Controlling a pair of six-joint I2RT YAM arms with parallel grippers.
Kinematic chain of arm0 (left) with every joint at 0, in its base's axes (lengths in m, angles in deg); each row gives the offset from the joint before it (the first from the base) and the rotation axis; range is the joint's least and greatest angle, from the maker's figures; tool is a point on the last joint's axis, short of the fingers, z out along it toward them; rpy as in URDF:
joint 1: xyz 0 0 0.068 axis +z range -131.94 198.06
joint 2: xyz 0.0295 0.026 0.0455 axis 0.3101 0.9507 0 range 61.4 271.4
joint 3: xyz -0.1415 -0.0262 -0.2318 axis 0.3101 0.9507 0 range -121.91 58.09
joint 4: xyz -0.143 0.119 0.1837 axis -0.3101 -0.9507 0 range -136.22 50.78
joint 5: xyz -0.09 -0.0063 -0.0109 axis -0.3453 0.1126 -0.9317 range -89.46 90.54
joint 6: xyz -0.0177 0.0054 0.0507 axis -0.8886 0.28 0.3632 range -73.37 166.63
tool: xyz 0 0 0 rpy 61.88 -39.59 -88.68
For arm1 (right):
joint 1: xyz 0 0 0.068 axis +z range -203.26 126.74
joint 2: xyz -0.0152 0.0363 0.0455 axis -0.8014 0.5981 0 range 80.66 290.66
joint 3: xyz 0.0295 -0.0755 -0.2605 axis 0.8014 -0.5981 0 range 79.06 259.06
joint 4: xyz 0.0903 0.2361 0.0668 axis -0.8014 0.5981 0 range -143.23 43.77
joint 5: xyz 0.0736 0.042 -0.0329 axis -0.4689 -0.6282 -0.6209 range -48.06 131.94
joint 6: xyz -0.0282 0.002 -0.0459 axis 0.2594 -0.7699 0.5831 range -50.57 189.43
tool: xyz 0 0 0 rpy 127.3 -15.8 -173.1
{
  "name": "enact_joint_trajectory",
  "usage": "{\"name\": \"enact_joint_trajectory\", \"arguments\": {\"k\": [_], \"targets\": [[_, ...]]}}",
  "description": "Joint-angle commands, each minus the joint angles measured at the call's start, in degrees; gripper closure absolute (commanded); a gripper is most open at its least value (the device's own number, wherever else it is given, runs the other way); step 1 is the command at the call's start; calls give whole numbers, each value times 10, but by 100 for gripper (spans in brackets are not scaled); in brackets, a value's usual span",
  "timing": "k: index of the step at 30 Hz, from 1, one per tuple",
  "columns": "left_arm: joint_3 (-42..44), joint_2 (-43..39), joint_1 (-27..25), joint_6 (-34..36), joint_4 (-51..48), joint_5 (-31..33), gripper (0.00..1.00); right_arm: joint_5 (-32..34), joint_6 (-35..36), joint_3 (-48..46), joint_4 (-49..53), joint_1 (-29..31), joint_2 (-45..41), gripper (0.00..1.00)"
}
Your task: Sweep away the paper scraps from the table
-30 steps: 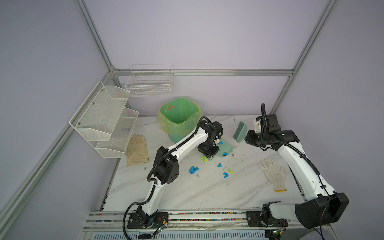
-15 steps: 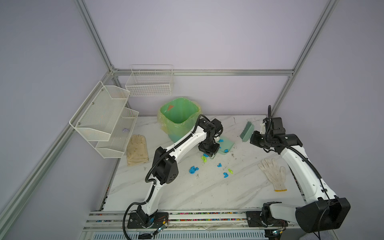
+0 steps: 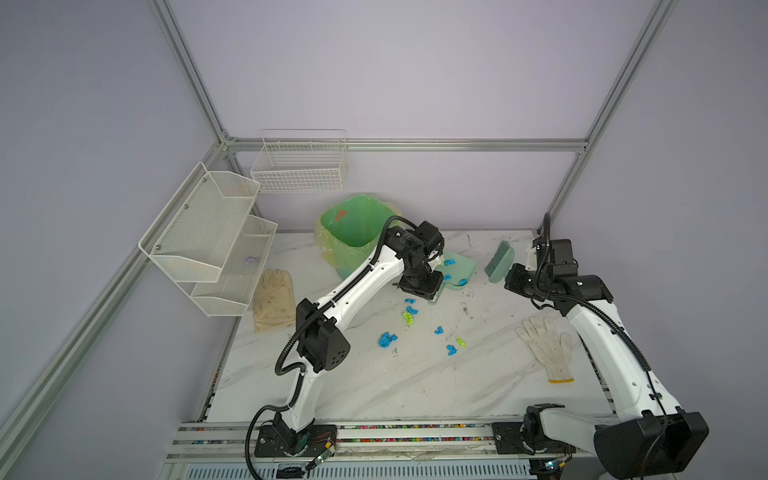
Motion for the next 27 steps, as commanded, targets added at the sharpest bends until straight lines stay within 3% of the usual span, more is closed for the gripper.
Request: {"name": "enact_joint_trajectory", "arguments": {"k": [1, 16, 27], "targets": [[-54, -45, 17, -22, 23, 1, 100, 5, 8, -9, -14, -4, -15, 100], [1, -142, 66, -67, 105, 1, 100, -16, 12, -12, -29, -5, -9, 100], [119, -234, 133, -105, 200, -27, 100, -13, 19, -17, -31, -5, -9, 100]]}}
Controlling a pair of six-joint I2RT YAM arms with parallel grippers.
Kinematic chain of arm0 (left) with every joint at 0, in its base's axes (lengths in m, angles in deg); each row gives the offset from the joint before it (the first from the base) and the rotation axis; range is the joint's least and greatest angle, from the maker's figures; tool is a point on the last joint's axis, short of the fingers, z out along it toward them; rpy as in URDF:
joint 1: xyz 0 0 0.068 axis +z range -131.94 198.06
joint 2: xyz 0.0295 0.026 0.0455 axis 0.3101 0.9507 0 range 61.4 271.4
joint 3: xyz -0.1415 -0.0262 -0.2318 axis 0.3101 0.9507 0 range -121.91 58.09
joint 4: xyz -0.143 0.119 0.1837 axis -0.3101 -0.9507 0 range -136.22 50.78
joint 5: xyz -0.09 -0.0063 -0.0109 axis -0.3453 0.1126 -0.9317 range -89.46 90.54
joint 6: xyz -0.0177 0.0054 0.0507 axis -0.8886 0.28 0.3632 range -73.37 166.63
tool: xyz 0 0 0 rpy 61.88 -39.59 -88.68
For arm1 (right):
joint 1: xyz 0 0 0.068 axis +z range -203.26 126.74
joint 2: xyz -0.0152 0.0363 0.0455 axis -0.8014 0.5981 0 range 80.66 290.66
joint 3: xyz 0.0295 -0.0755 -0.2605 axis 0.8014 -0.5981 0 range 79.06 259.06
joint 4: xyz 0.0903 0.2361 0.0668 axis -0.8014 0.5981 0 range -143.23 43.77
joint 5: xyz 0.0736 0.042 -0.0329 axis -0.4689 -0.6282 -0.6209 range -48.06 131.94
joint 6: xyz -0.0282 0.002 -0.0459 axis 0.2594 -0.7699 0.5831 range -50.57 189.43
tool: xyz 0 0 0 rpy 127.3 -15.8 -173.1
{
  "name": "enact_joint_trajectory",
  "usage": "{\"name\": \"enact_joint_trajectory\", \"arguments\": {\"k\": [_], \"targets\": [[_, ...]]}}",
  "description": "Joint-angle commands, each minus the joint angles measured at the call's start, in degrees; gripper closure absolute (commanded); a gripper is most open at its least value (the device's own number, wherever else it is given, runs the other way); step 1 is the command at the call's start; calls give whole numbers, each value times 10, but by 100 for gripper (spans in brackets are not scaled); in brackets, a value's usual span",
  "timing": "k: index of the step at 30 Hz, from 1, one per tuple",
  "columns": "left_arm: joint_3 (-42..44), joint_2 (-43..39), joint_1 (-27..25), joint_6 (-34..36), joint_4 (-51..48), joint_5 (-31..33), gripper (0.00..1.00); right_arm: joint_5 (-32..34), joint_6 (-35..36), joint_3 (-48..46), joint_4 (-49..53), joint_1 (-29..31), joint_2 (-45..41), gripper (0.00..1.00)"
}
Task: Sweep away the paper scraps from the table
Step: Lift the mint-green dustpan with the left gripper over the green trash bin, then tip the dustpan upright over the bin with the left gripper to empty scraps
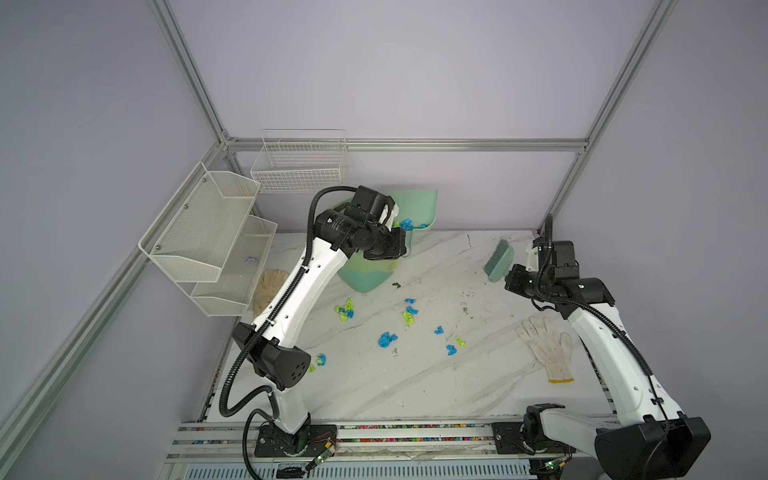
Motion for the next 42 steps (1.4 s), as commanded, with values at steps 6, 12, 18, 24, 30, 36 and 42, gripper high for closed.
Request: {"name": "enact_joint_trajectory", "arguments": {"k": [6, 12, 18, 24, 30, 36, 42], "targets": [[122, -84, 48, -52, 126, -76, 100, -9, 5, -9, -26, -2, -1, 100], [223, -121, 88, -106, 223, -156, 100, -16, 3, -14, -30, -2, 0, 100], [301, -148, 117, -158, 304, -220, 100, -19, 2, -10, -31, -3, 0, 100], [413, -187, 170, -276, 472, -310, 100, -30, -2, -12, -36, -2, -3, 100], [532, -212, 217, -455, 718, -389, 100, -39, -9, -10, -43, -2, -3, 100], [607, -198, 232, -640, 963, -426, 100, -43, -14, 1, -44, -2, 5, 100], [657, -141, 234, -842, 1250, -424, 100, -43, -17, 3, -47, -2, 7, 100]]}}
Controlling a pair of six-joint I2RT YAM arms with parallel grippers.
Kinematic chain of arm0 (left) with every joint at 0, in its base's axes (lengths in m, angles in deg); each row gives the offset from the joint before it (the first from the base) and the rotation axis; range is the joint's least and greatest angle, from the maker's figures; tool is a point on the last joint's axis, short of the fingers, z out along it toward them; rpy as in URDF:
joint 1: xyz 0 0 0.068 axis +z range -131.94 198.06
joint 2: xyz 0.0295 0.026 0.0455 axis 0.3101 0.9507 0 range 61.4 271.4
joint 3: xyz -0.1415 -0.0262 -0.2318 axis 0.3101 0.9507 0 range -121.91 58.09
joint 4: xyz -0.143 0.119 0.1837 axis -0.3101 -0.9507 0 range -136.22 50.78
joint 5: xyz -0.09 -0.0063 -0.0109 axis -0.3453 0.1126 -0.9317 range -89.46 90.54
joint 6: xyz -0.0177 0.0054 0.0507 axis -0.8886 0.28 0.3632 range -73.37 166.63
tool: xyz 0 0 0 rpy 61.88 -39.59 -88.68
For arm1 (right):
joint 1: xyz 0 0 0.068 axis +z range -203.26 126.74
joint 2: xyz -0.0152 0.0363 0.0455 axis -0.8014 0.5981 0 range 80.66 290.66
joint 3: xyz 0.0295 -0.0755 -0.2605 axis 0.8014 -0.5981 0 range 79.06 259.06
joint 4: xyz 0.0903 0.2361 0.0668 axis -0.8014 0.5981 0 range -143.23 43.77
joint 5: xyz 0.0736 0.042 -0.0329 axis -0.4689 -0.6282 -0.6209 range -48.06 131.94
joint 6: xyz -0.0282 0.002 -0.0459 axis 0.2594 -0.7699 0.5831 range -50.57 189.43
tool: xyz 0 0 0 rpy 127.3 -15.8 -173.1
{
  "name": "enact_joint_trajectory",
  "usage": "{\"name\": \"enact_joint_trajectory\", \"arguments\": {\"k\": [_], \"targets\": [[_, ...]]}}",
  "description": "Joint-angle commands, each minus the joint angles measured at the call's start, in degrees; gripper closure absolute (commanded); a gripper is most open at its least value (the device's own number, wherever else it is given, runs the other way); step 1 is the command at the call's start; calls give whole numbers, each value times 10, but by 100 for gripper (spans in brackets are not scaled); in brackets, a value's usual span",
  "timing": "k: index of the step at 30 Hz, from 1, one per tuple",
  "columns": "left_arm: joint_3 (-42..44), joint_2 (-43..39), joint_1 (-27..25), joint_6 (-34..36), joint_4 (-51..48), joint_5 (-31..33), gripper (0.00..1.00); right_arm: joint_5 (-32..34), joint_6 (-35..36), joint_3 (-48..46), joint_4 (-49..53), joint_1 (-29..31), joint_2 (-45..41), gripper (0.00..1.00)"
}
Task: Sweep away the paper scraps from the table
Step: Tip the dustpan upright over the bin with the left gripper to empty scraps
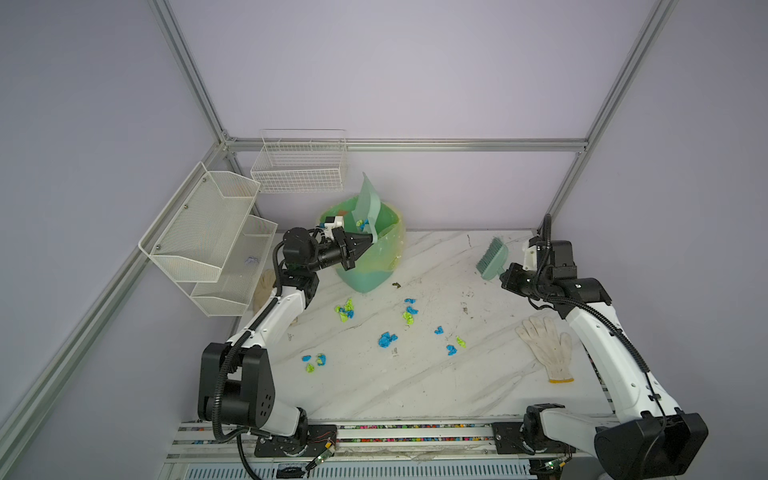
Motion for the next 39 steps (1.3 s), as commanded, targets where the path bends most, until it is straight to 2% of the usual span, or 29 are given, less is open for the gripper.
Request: {"name": "enact_joint_trajectory", "arguments": {"k": [1, 3, 6, 12, 20, 26, 31, 39], "targets": [[36, 38, 3, -200, 308, -12, 100, -4, -5, 13, -17, -2, 0, 100], [41, 78, 1, -297, 451, 6, 100, -3, -6, 12, -18, -2, 0, 100], [51, 108, -4, -348, 530, 28, 100, -1, -8, 14, -18, -2, 2, 100], [67, 106, -9, -339, 530, 35, 100, -1, -10, 18, -18, -2, 6, 100], [23, 93, -33, -359, 530, 51, 100, -6, -20, 23, -19, -2, 8, 100], [64, 120, -36, -369, 530, 56, 100, -10, -20, 19, -22, -2, 13, 100], [1, 89, -47, -355, 529, 52, 100, 0, -21, 28, -15, -2, 8, 100], [7, 147, -42, -349, 530, 46, 100, -10, -19, 27, -18, -2, 20, 100]]}}
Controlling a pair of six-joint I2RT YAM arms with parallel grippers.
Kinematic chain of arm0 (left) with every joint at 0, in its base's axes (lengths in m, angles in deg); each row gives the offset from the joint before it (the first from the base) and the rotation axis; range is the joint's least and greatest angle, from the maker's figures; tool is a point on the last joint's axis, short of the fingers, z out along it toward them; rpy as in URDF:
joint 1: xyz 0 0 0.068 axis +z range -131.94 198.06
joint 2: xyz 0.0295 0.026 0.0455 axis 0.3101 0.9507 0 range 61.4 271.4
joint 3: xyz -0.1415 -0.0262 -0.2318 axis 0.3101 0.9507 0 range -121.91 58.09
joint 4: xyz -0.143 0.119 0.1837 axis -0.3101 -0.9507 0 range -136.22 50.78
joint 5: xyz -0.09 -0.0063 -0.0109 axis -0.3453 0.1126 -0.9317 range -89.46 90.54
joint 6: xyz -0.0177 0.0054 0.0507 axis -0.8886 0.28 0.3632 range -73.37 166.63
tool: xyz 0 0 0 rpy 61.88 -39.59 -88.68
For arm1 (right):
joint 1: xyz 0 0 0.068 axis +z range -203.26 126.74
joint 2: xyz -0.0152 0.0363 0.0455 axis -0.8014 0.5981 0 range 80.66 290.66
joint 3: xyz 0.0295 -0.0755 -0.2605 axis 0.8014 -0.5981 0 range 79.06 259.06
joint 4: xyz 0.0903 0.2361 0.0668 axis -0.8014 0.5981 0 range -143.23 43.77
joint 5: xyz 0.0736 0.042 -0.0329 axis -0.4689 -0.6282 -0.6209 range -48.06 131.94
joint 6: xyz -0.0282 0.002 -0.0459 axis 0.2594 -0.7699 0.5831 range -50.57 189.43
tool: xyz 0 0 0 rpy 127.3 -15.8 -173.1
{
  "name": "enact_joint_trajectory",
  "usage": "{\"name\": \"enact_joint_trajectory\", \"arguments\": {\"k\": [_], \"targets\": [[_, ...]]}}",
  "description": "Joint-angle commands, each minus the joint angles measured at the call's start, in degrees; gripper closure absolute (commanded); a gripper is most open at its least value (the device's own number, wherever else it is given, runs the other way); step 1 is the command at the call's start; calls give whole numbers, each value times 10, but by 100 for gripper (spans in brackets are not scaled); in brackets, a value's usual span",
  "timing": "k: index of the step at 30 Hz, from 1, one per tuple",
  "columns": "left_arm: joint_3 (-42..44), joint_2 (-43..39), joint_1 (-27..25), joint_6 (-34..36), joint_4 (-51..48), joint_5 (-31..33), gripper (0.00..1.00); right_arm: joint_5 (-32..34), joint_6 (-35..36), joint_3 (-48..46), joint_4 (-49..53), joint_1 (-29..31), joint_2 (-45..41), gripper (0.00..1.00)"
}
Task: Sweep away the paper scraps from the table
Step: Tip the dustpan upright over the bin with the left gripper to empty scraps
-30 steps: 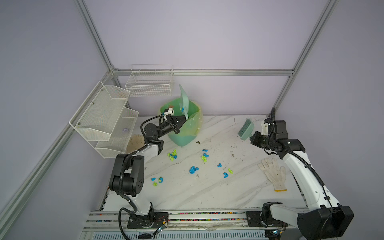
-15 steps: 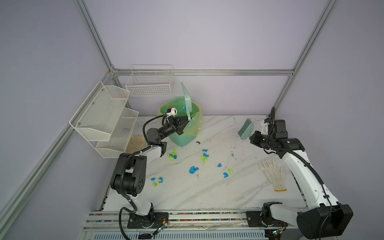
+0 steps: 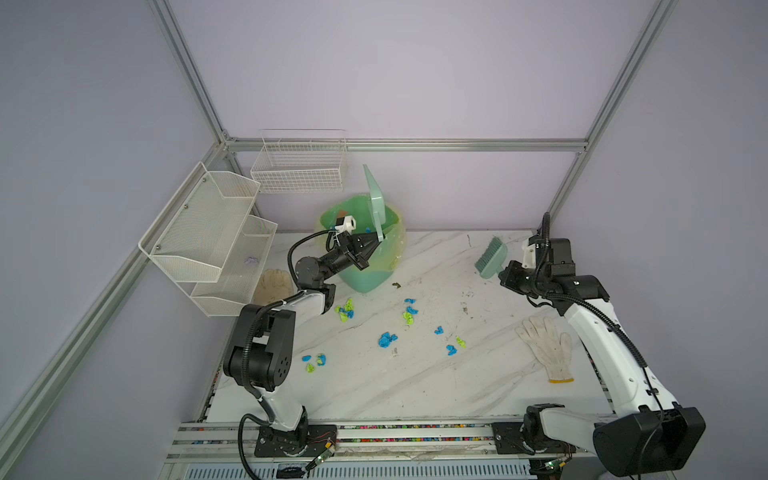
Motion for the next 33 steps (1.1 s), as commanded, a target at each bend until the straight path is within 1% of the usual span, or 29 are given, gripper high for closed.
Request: {"name": "enact_joint_trajectory", "arguments": {"k": [1, 6, 12, 14, 19, 22, 24, 26, 28, 29, 31, 32, 33], "targets": [[-50, 4, -2, -129, 38, -1, 100, -5, -3, 18, -14, -2, 4, 100], [-63, -26, 0, -127, 38, -9, 100, 0, -2, 19, -14, -2, 1, 100], [-28, -29, 9, -119, 38, -15, 100, -6, -6, 17, -17, -2, 3, 100], [-41, -36, 10, -113, 38, -29, 100, -4, -6, 15, -17, -2, 0, 100], [-54, -40, 10, -110, 36, -41, 100, -9, -6, 13, -18, -2, -2, 100], [-46, -52, 10, -88, 9, -50, 100, -10, -7, 17, -13, -2, -4, 100], [-38, -69, 10, -44, -45, -66, 100, -10, -6, 20, -8, -2, -5, 100], [-32, -100, 10, 32, -155, -83, 100, -10, -4, 24, -1, -2, -5, 100], [-45, -149, 10, 195, -384, -97, 100, -13, -4, 28, 4, -2, -5, 100], [-58, -169, 10, 275, -499, -92, 100, -14, -3, 28, 7, -2, -6, 100], [-112, -215, 8, 467, -763, -58, 100, -17, -1, 30, 14, -2, -8, 100], [-148, -222, 7, 549, -891, -32, 100, -17, 0, 31, 18, -2, -7, 100], [-173, -224, 3, 601, -973, -10, 100, -18, 1, 32, 24, -2, -8, 100]]}}
